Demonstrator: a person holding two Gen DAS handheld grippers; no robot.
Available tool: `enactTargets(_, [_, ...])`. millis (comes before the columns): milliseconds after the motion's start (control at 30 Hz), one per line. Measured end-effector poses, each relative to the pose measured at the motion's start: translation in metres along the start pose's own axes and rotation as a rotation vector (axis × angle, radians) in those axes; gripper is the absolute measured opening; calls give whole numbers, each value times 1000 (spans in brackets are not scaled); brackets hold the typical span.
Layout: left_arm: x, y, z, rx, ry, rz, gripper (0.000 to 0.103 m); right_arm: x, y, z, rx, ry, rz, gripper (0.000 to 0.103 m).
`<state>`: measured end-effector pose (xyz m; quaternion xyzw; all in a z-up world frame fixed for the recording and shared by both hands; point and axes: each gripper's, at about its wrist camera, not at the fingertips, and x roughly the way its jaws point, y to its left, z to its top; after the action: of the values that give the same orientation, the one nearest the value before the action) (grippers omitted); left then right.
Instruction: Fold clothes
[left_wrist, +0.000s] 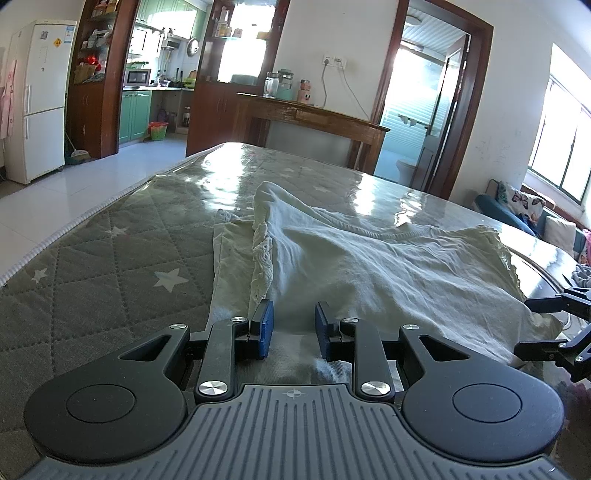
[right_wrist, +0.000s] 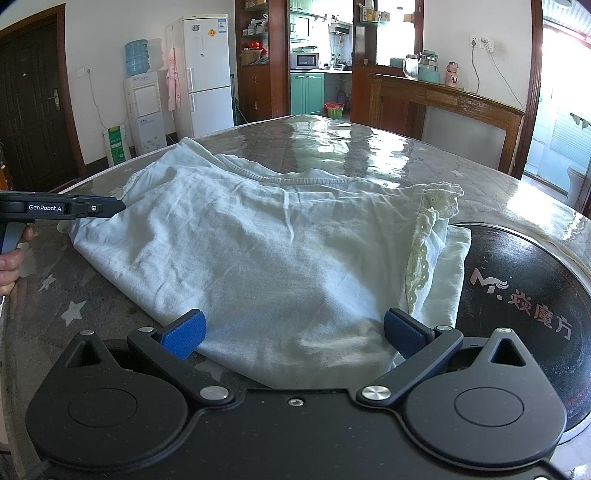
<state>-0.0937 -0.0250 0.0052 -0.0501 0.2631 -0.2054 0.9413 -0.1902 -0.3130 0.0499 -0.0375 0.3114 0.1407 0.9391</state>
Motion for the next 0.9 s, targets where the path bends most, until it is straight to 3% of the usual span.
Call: enactTargets(900, [0,2,1,-6,-1,-5,25,3,-1,2,1,0,1,103])
